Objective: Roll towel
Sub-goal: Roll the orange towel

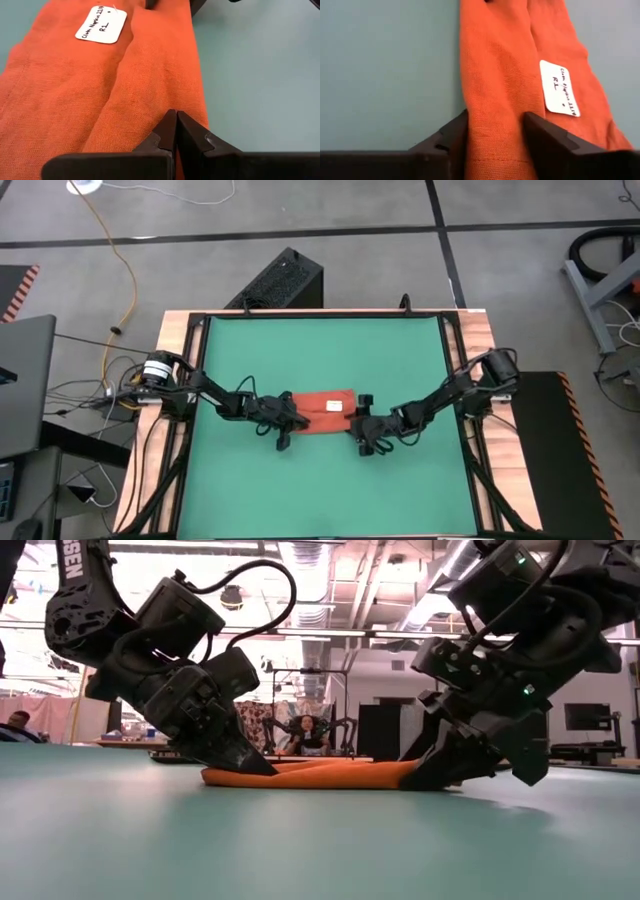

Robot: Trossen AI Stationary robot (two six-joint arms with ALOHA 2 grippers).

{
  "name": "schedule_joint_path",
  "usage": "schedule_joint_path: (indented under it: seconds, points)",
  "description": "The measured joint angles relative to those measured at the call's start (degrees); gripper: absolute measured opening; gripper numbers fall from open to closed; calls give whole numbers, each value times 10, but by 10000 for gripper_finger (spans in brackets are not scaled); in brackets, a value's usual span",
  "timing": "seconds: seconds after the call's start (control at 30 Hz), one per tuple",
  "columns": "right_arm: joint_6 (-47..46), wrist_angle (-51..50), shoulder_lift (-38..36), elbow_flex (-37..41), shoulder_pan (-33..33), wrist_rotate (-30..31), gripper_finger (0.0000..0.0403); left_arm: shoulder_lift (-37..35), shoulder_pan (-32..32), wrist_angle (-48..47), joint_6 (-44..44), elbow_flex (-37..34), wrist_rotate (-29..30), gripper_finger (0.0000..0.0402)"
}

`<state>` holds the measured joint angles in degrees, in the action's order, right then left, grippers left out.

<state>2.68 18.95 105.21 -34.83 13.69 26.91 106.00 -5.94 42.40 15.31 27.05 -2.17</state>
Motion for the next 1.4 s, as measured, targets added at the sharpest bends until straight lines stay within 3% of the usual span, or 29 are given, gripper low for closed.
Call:
schedule_joint_path:
  seconds: [0.33,0.5,0.67,0.8,0.9,1.17,1.3,1.4]
  points:
    - [-29,-10,-14,0,32,14,29,1,1,5,17,0,-64,0]
    - [-102,-78,-49,-11,18,-69,29,-3,0,8,32,0,-88,0]
    - [-180,-155,-79,-38,-22,-219,29,-5,-1,9,34,1,-96,0]
    - [-246,-201,-97,-66,-68,-385,29,-5,-1,8,33,1,-102,0]
    - [-292,-242,-98,-87,-107,-476,29,-5,-1,8,33,1,-116,0]
    - [-387,-294,-85,-100,-188,-581,29,-27,-4,4,39,1,-149,0]
    - [-395,-316,-70,-99,-217,-630,29,-82,-15,-20,60,-2,-201,0]
    - [-403,-315,-53,-100,-235,-672,29,-143,-26,-42,52,2,-174,0]
